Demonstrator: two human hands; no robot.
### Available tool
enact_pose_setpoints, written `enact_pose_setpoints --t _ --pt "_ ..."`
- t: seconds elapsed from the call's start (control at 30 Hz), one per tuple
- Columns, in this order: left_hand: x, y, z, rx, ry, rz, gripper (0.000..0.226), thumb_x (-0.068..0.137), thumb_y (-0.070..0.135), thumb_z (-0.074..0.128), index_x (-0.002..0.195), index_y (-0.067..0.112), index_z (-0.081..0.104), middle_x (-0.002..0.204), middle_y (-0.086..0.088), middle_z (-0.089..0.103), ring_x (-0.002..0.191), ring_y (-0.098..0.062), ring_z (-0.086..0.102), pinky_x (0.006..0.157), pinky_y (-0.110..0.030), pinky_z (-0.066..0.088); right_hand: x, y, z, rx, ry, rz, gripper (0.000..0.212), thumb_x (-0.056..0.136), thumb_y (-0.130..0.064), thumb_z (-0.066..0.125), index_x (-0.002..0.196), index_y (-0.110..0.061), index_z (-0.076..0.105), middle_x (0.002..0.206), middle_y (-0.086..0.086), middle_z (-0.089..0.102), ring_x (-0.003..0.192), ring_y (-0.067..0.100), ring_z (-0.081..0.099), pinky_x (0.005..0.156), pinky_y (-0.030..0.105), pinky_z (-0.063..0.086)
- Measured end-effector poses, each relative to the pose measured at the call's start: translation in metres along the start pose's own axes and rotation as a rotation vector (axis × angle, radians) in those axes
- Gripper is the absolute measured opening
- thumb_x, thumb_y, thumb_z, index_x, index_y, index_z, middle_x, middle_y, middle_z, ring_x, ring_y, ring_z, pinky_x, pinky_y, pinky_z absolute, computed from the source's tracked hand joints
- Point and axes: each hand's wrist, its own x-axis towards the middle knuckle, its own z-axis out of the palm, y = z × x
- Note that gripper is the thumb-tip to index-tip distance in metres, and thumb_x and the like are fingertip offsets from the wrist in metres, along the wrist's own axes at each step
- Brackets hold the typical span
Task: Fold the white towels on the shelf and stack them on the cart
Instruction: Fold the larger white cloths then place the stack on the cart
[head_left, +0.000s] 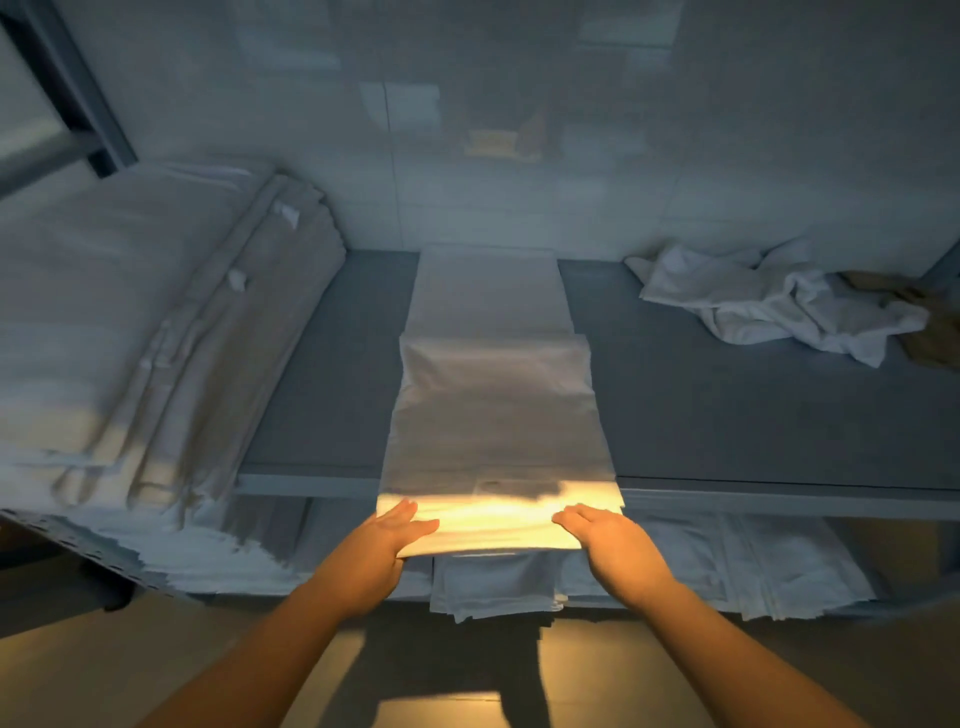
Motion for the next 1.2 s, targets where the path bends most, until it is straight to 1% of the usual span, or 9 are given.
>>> enact_pose_setpoints --t 0.13,0.27,0.33,0.37,0.43,0.67,0.83,1.07,1.2 --pt "-0.029 0.019 -0.006 -0.001 0.147 0.02 0.043 0.098 0.015 0.045 0.135 0.037 0.051 0.146 0.011 0.042 0.14 -0.007 0.031 0.118 -0.032 0.001 -0.031 -0.005 -0.009 0.109 0.029 0.038 0.058 0.083 0.009 0.04 0.13 -0.025 0.048 0.131 -0.004 0.056 0.109 0.02 0.056 0.086 0.03 0.047" --pt "-0.049 0.051 -0.022 -0.094 0.267 -0.012 0.032 0.099 0.016 0.046 0.118 0.032 0.065 0.122 0.011 0.064 0.12 -0.022 0.051 0.117 -0.037 0.018 -0.059 -0.009 -0.027 0.233 0.098 0.095 0.037 0.094 -0.007 0.039 0.122 -0.029 0.05 0.113 -0.002 0.064 0.09 0.021 0.058 0.069 0.03 0.043" --pt "-0.061 0.064 -0.03 -0.115 0.288 -0.011 0.029 0.098 0.014 0.047 0.112 0.03 0.066 0.112 0.004 0.068 0.106 -0.026 0.055 0.106 -0.038 0.036 -0.071 -0.009 -0.037 0.277 0.119 0.093 0.031 0.095 -0.012 0.039 0.117 -0.029 0.052 0.102 0.001 0.065 0.082 0.022 0.055 0.063 0.03 0.04" --pt "-0.068 0.069 -0.034 -0.132 0.312 0.0 0.028 0.097 0.014 0.048 0.108 0.032 0.066 0.103 0.002 0.069 0.094 -0.024 0.059 0.092 -0.039 0.046 -0.076 -0.008 -0.043 0.294 0.121 0.095 0.027 0.096 -0.014 0.04 0.115 -0.029 0.053 0.095 0.002 0.065 0.079 0.022 0.054 0.061 0.03 0.04" --pt "-0.082 0.078 -0.042 -0.154 0.358 0.004 0.027 0.096 0.017 0.048 0.109 0.032 0.066 0.089 0.001 0.07 0.075 -0.019 0.059 0.07 -0.036 0.049 -0.086 -0.007 -0.056 0.307 0.119 0.09 0.021 0.098 -0.02 0.041 0.112 -0.03 0.054 0.083 0.001 0.061 0.074 0.023 0.052 0.059 0.03 0.038" --pt "-0.121 0.109 -0.064 -0.127 0.496 0.073 0.036 0.086 0.028 0.04 0.107 0.026 0.068 0.084 0.001 0.07 0.074 -0.021 0.063 0.066 -0.036 0.05 -0.117 -0.012 -0.1 0.357 0.203 0.029 0.016 0.099 -0.025 0.042 0.093 -0.027 0.056 0.071 0.005 0.059 0.066 0.026 0.053 0.057 0.036 0.04" --pt "-0.139 0.124 -0.085 -0.124 0.562 0.087 0.035 0.085 0.027 0.038 0.103 0.023 0.068 0.081 -0.001 0.068 0.072 -0.023 0.061 0.064 -0.039 0.05 -0.126 -0.024 -0.125 0.405 0.278 0.005 0.029 0.099 -0.023 0.041 0.071 -0.031 0.042 0.065 0.002 0.054 0.063 0.026 0.051 0.055 0.038 0.038" --pt "-0.148 0.14 -0.126 -0.199 0.591 0.148 0.031 0.082 0.03 0.038 0.094 0.031 0.066 0.075 0.004 0.065 0.068 -0.016 0.06 0.063 -0.036 0.048 -0.127 -0.031 -0.162 0.462 0.388 -0.044 0.028 0.095 -0.016 0.044 0.07 -0.027 0.043 0.064 -0.001 0.052 0.065 0.025 0.051 0.057 0.04 0.038" --pt "-0.139 0.15 -0.157 -0.305 0.593 0.237 0.028 0.078 0.021 0.042 0.082 0.029 0.069 0.075 0.009 0.066 0.071 -0.01 0.06 0.066 -0.03 0.045 -0.122 -0.035 -0.197 0.622 0.363 -0.134 0.024 0.094 -0.015 0.042 0.07 -0.016 0.047 0.067 0.0 0.049 0.063 0.01 0.044 0.061 0.034 0.034"
